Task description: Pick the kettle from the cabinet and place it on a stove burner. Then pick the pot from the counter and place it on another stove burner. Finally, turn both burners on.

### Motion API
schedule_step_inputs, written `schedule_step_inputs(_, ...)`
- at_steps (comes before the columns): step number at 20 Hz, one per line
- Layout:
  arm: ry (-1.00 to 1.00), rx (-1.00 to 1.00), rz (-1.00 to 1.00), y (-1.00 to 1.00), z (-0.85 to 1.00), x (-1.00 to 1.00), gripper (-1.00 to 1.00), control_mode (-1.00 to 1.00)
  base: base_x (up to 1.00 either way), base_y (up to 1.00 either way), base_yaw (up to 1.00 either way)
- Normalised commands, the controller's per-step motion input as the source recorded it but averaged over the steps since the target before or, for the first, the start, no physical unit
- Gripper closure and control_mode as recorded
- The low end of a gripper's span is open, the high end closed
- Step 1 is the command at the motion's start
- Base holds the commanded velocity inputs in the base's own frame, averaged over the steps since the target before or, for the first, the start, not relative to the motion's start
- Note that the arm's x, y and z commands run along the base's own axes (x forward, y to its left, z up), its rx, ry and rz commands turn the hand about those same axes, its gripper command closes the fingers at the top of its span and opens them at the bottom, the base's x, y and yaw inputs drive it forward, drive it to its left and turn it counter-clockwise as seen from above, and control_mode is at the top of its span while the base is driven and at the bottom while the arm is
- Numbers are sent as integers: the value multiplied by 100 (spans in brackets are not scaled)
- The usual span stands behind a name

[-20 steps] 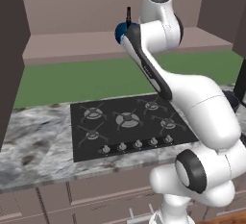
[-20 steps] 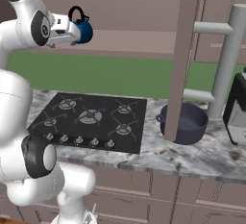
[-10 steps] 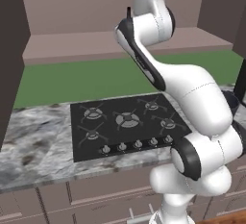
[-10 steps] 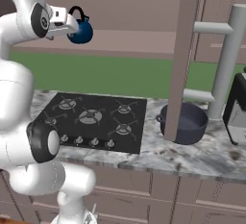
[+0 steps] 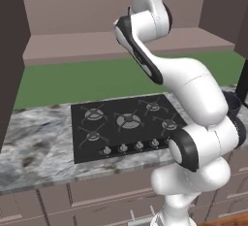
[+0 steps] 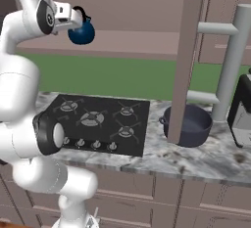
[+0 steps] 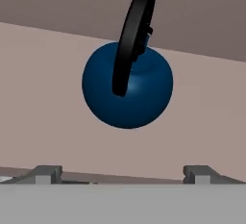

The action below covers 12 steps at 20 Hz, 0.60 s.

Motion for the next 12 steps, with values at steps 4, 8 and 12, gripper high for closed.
schedule_step_inputs(4,-6,0,0,0,0,36,-100,-100,0,0,0)
schedule_step_inputs(8,-8,0,0,3,0,26,-100,-100,0,0,0)
schedule_step_inputs(12,-14,0,-1,8,0,7,-100,-100,0,0,0)
